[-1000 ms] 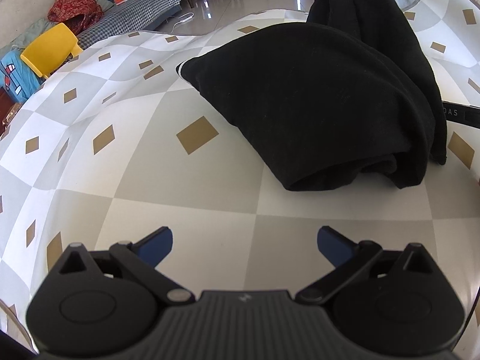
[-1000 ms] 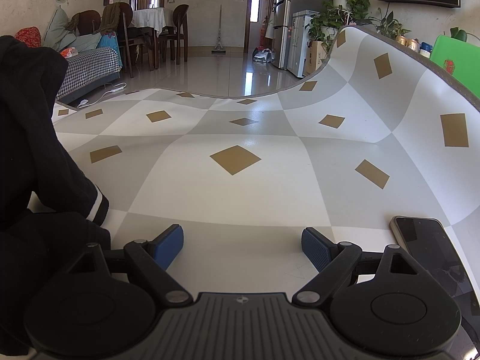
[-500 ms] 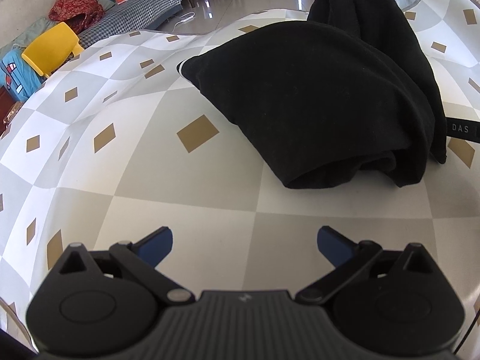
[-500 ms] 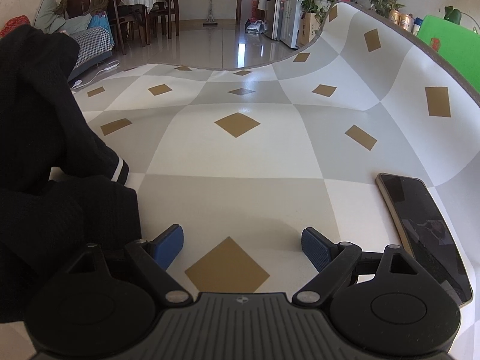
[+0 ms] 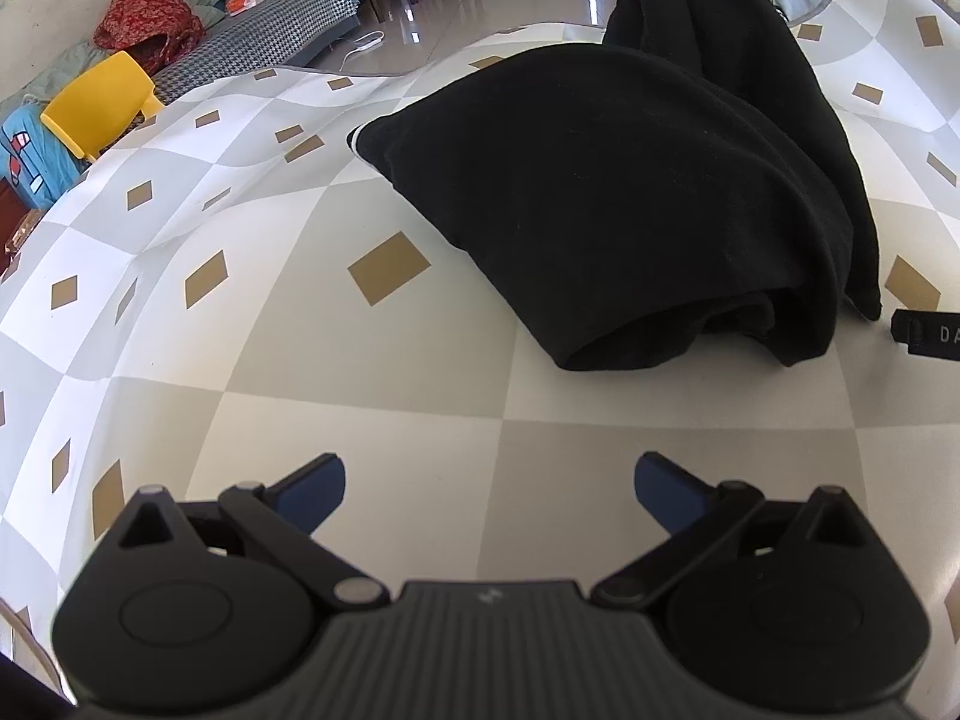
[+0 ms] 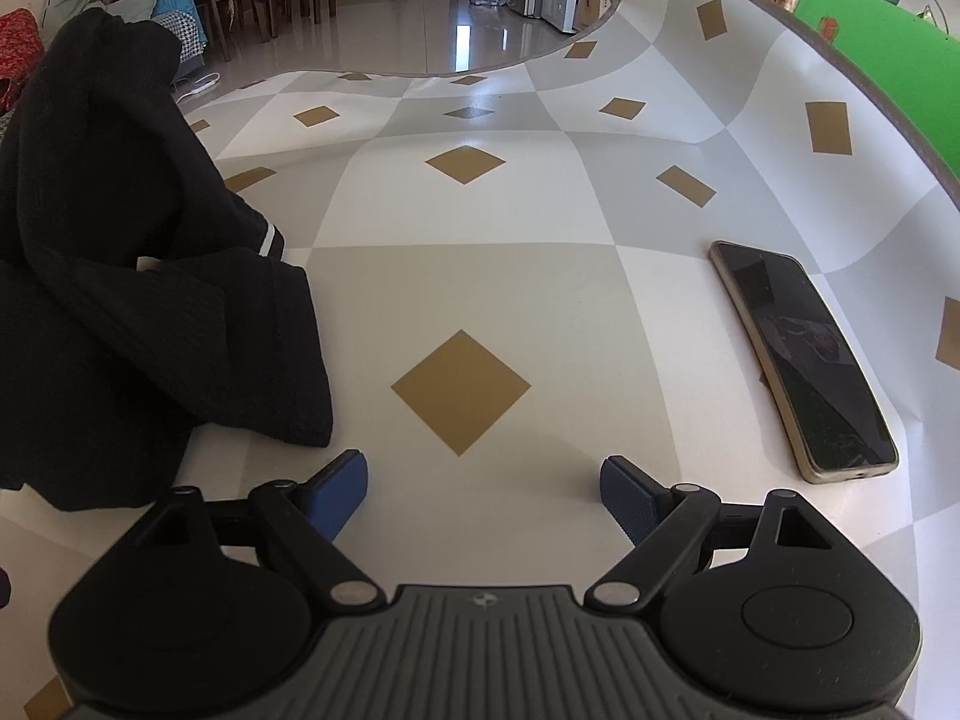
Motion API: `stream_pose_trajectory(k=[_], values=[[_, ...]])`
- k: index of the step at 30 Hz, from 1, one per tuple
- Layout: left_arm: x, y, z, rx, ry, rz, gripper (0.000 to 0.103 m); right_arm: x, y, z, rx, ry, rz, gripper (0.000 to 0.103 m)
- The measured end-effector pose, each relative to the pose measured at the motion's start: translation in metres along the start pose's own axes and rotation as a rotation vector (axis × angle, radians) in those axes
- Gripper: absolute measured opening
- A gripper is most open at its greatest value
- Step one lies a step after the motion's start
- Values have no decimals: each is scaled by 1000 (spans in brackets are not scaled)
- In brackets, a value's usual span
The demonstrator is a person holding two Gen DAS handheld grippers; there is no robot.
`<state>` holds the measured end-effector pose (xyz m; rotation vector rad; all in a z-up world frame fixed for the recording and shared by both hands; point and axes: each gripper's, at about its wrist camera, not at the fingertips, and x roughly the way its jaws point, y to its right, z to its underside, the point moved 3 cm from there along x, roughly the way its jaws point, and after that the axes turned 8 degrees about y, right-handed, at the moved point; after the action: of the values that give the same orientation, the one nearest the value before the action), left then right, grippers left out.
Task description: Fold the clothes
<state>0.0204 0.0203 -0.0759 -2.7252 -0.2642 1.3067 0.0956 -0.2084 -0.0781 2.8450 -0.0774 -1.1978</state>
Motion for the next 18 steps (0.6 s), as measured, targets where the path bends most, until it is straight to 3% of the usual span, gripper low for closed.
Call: stream_pose_trajectory(k=[18], values=[[8,8,8,12,-37,-6,103,-25,-9,23,38,-68,21,84]])
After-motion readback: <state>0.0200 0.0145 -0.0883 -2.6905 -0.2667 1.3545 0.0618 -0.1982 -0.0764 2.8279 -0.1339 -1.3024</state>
